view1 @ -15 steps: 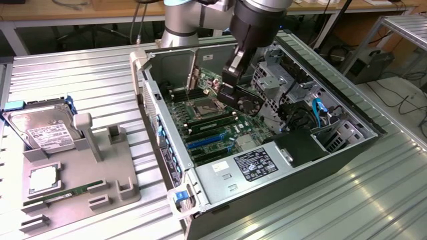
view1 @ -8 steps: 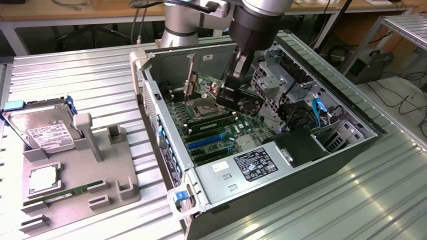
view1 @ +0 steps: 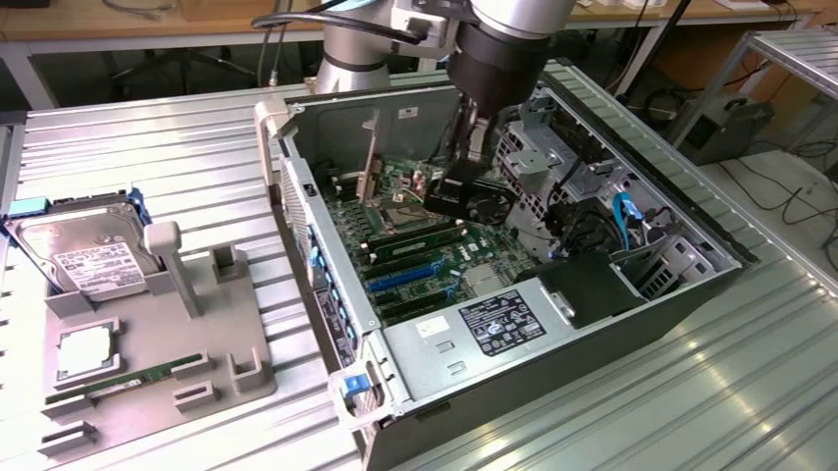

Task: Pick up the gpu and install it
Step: 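Insert the gpu into the slot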

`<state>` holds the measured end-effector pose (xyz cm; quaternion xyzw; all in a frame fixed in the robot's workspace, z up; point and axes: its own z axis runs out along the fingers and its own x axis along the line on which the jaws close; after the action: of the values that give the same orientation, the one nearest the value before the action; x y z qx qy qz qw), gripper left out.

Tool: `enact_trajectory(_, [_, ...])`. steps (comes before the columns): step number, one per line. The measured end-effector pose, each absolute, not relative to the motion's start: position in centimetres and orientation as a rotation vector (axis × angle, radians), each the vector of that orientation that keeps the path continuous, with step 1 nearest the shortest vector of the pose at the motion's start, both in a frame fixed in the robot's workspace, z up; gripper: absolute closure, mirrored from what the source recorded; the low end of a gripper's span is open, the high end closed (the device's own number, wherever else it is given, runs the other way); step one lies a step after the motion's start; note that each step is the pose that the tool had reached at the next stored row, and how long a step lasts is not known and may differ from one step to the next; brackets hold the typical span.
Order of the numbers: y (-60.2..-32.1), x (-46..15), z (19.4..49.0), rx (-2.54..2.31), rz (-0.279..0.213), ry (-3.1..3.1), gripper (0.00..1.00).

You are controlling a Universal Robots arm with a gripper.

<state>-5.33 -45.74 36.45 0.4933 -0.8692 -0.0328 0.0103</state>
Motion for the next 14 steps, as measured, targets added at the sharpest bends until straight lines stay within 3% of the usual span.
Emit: enact_trajectory(14, [-45.74,-5.33,35.58,1.881,-0.097,-2.478,0.74])
